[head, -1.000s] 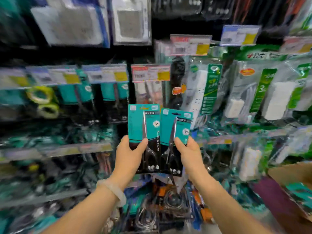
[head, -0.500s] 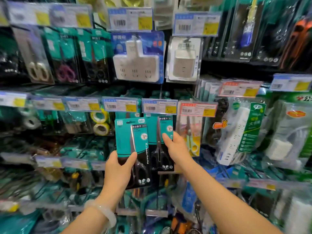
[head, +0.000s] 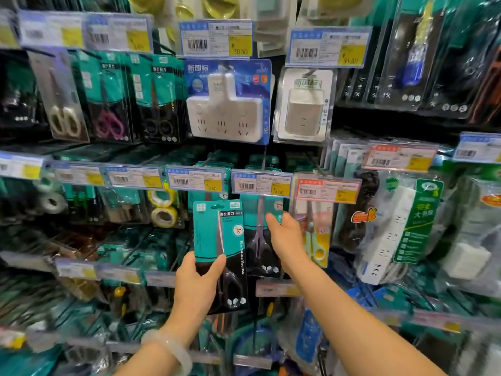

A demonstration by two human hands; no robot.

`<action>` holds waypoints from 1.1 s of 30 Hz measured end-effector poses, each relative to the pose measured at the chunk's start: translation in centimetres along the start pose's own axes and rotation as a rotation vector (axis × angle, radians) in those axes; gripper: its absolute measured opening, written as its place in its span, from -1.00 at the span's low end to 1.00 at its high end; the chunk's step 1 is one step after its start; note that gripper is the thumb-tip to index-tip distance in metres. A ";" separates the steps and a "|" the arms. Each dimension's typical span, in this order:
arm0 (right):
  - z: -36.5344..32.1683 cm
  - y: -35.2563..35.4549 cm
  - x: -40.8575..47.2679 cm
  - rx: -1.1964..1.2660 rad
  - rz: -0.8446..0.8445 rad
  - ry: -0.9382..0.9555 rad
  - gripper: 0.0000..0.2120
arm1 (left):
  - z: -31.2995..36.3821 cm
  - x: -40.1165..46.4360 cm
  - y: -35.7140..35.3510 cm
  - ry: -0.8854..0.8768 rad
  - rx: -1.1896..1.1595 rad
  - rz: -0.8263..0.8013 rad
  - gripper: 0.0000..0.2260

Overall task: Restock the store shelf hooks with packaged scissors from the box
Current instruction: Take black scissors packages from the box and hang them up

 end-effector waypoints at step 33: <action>-2.0 1.1 -2.5 0.146 -0.057 0.214 -0.74 | 3.5 2.1 -6.9 -0.249 0.005 -0.154 -0.35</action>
Point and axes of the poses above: each hand's wrist, its own x-axis towards the middle knuckle, its own y-axis out of the back of the hand, z = x × y, the point moved 9 cm from there along x, towards the middle knuckle, and after that the axes turned 3 degrees about -z, right-handed, at the moved point
